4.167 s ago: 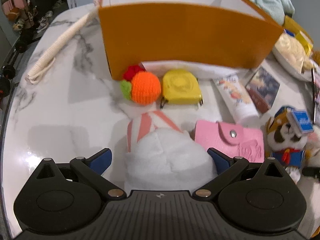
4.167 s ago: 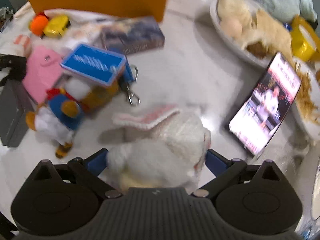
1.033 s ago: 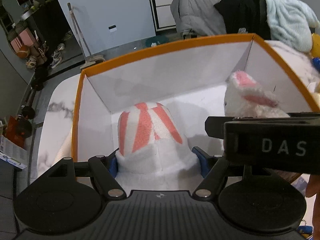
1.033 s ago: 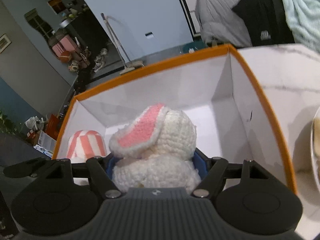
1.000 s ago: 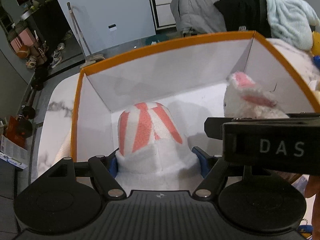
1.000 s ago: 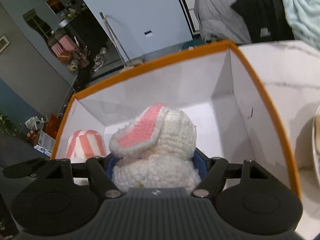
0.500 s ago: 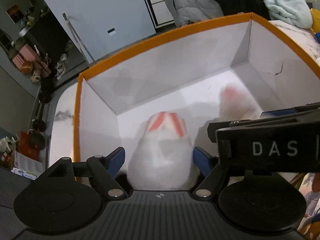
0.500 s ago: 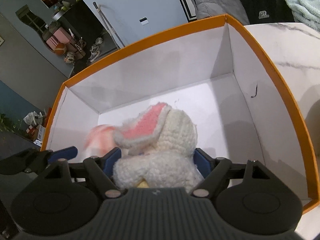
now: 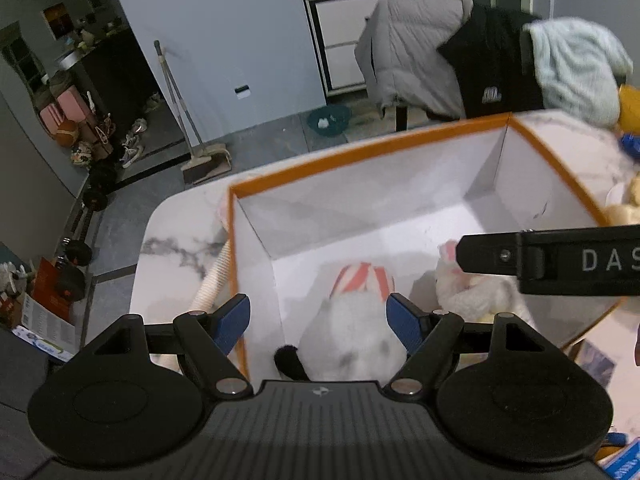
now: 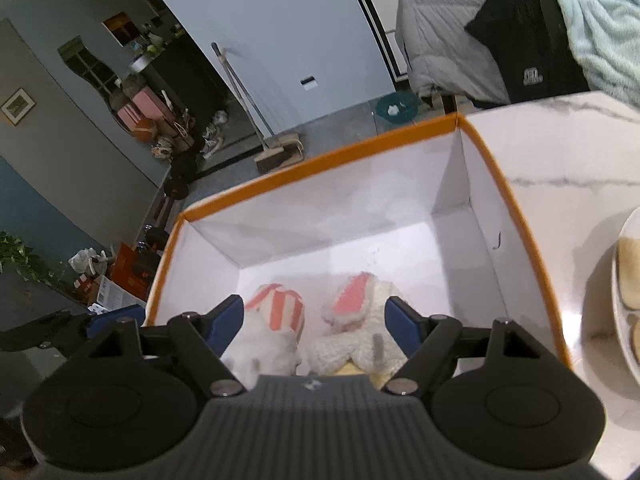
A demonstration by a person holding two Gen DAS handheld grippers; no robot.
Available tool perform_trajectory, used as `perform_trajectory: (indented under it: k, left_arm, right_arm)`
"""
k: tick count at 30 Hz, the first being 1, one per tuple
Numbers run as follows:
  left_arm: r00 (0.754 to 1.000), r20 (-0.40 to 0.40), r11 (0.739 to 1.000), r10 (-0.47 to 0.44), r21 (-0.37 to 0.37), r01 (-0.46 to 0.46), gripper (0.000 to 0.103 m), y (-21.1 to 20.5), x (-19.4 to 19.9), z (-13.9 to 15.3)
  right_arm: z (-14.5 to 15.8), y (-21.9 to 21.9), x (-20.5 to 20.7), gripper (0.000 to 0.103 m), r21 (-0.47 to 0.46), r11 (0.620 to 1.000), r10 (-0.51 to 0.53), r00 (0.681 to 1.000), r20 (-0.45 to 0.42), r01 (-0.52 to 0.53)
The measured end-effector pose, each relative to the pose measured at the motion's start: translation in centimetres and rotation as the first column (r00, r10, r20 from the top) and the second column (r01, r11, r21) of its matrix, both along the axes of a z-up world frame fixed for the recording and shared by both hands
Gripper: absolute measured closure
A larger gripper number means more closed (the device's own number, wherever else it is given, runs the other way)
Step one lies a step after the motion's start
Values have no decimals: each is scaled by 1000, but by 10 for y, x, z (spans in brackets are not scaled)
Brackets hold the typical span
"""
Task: Organize objects
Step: 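Lower both plushes into the orange box and open both tools, then withdraw both tools from the box toward the remaining items on the table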
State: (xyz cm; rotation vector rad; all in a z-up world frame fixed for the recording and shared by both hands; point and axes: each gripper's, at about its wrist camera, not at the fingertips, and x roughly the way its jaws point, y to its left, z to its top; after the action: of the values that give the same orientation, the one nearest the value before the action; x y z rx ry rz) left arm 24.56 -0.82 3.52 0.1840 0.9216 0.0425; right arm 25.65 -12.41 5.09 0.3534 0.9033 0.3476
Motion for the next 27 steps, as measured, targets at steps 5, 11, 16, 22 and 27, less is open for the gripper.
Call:
perform_trajectory:
  k: [5,11,16,22,27]
  left_arm:
    - [998,65,995,11,-101,-5,14,14,-25,24]
    - [993,119,983,0,-180,21,13,28,-63,36]
    - [991,132,969,-8,-242,40,12,39,-97,33]
    - [994,100,957,-34,-284,62,12,43,-126,17]
    - [995,82,951,-55,-299,77,12,47,-150,6]
  right_arm:
    - [27,-8,-22,24,22,1000,7,997,72,-9]
    - [47,-13,-60,24,-20,999,32,987,159,-29]
    - [53,-16,-94,24,-72,996,68,974,217,-53]
    - [42,-18,-136,23,-123,988,124,965,231,-98]
    - [26,-21,-169,20,-172,973,190,958,215,-154]
